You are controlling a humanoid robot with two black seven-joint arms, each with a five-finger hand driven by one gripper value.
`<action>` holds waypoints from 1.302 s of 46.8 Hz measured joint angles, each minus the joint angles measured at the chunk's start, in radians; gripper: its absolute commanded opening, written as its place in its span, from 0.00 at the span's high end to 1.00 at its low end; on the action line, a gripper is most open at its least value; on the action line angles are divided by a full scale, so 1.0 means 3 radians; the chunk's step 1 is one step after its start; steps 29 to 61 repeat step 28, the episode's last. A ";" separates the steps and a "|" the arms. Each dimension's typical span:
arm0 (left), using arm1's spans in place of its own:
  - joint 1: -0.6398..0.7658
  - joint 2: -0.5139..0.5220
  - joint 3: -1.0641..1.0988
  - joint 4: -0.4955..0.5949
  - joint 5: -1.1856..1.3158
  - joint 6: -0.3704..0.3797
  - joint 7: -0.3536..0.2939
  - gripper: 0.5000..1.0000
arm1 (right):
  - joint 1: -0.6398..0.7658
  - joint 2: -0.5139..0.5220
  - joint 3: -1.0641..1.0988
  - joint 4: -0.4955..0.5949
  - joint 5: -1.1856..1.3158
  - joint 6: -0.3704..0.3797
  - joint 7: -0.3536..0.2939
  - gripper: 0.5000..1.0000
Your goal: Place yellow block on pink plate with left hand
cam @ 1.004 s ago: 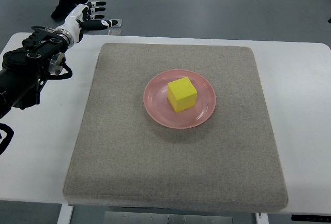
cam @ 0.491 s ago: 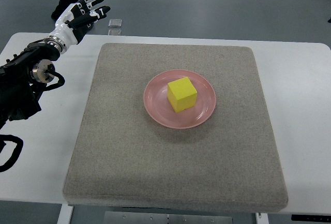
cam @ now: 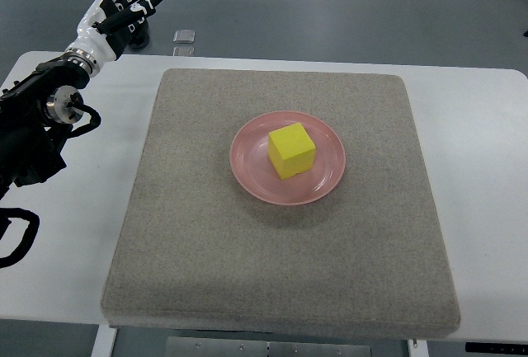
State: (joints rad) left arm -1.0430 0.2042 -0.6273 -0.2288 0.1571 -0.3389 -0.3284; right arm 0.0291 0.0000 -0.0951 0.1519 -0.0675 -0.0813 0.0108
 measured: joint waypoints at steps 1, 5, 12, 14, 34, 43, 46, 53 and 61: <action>0.0000 0.0000 0.0000 0.0000 0.0000 0.0000 0.0000 0.08 | 0.0000 0.0000 0.0000 0.0000 0.0000 0.0000 0.0000 0.15; 0.0000 -0.0007 0.0000 0.0000 0.0000 0.0000 0.0000 0.08 | 0.0000 0.0000 0.0000 0.0000 0.0000 0.0000 0.0000 0.15; 0.0000 -0.0028 -0.0009 -0.0004 -0.0003 0.0000 0.0000 0.07 | 0.0000 0.0000 0.0000 0.0000 0.0000 0.0000 0.0001 0.15; -0.0004 -0.0031 -0.0009 -0.0008 -0.0003 0.0000 0.0000 0.04 | 0.0000 0.0000 0.0000 0.0000 0.0000 0.0000 0.0001 0.15; -0.0021 -0.0033 -0.0011 -0.0010 -0.0003 0.0000 0.0000 0.02 | 0.0000 0.0000 -0.0026 0.0003 -0.0021 0.0000 0.0003 0.15; -0.0021 -0.0033 -0.0011 -0.0010 -0.0003 0.0000 0.0000 0.02 | 0.0000 0.0000 -0.0026 0.0003 -0.0021 0.0000 0.0003 0.15; -0.0021 -0.0033 -0.0011 -0.0010 -0.0003 0.0000 0.0000 0.02 | 0.0000 0.0000 -0.0026 0.0003 -0.0021 0.0000 0.0003 0.15; -0.0021 -0.0033 -0.0011 -0.0010 -0.0003 0.0000 0.0000 0.02 | 0.0000 0.0000 -0.0026 0.0003 -0.0021 0.0000 0.0003 0.15; -0.0021 -0.0033 -0.0011 -0.0010 -0.0003 0.0000 0.0000 0.02 | 0.0000 0.0000 -0.0026 0.0003 -0.0021 0.0000 0.0003 0.15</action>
